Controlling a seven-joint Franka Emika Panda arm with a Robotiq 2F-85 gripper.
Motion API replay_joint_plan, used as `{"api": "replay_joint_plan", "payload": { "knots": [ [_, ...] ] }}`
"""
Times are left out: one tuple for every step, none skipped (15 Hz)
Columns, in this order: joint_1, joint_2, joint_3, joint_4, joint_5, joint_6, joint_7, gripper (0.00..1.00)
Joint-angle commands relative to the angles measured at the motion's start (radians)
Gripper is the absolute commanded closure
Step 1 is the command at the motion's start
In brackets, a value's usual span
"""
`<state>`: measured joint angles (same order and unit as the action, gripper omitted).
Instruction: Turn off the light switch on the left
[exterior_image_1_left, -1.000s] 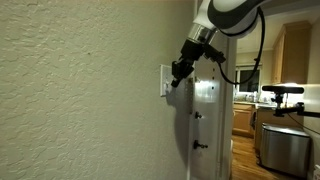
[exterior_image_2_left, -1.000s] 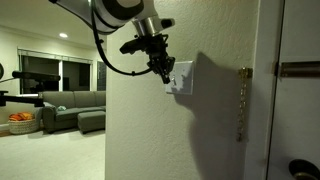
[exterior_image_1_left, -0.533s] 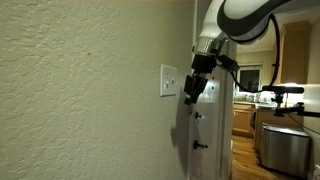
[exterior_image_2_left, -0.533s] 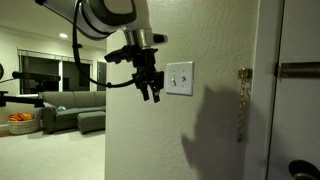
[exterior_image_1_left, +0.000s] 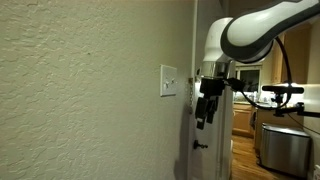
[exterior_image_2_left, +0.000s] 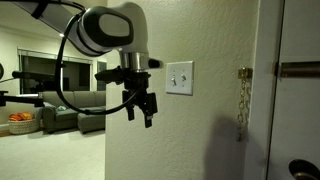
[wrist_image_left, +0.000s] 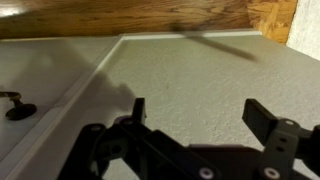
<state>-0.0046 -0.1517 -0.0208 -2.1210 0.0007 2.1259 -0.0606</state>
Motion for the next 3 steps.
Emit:
{"api": "replay_joint_plan", "payload": {
  "knots": [
    [-0.002,0.000,0.001,-0.012,0.000,-0.002,0.000,0.00],
    [-0.002,-0.001,0.001,-0.023,0.000,-0.002,0.000,0.00],
    [-0.002,-0.002,0.000,-0.028,0.000,-0.002,0.000,0.00]
  ]
}}
